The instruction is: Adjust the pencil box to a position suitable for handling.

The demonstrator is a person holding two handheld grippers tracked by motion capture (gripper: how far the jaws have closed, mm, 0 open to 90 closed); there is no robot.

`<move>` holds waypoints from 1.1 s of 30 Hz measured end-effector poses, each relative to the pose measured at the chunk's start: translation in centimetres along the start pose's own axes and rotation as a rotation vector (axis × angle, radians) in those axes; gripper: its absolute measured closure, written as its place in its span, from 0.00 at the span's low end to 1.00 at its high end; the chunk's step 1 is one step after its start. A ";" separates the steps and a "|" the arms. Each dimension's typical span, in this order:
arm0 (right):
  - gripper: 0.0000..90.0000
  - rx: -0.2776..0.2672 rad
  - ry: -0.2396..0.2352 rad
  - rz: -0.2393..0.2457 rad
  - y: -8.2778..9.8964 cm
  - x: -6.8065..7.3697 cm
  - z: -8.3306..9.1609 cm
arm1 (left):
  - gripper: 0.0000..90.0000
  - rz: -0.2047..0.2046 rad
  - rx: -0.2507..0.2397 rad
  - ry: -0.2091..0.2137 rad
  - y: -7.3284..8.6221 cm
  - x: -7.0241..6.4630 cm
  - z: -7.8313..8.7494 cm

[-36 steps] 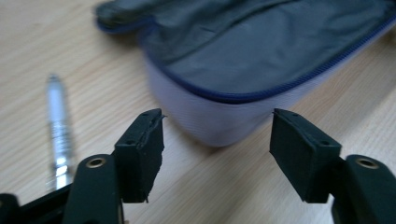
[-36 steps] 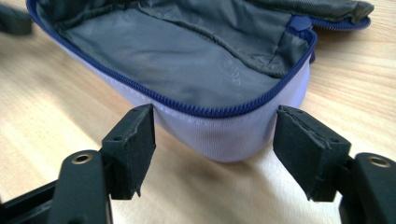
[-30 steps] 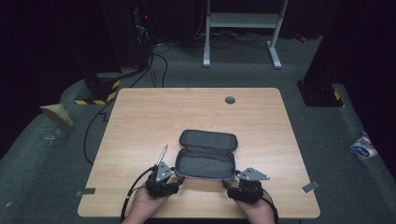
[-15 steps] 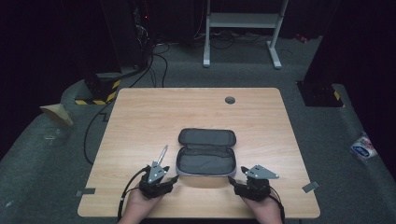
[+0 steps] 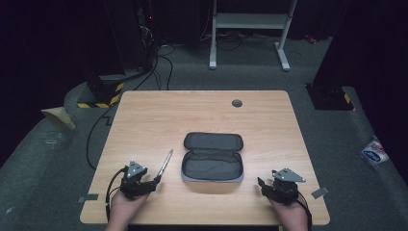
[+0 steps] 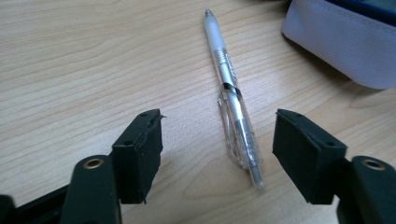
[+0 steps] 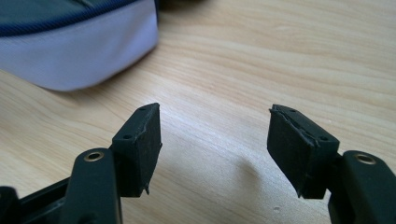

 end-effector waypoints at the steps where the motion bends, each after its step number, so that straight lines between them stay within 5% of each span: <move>1: 0.39 0.013 0.006 0.003 0.1 0.0 -0.2 | 0.37 -0.005 0.006 -0.006 -0.1 -0.1 -0.3; 6: 0.41 0.047 -0.006 0.027 0.3 0.3 -0.9 | 0.45 0.014 0.012 -0.029 -0.6 -0.2 -1.5; 9: 0.42 0.053 -0.045 -0.009 0.3 0.2 -1.0 | 0.45 -0.007 0.014 -0.040 -1.2 -0.6 -2.1; 15: 0.43 0.051 -0.040 -0.017 0.4 0.4 -0.9 | 0.52 -0.041 0.029 -0.079 -2.1 -1.5 -3.4; 33: 0.44 0.050 -0.032 -0.013 0.5 0.4 -0.8 | 0.86 -0.044 0.002 -0.024 -2.4 -0.9 -4.0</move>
Point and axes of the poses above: each handheld gripper's, and its own axes: z roughly backward along the jaws, y roughly out of its underside, x roughly to its left, the point moved 3 cm from there along -z, roughly forward along the jaws, and after that the axes turned 4 degrees about -x, right-handed, at the moved point
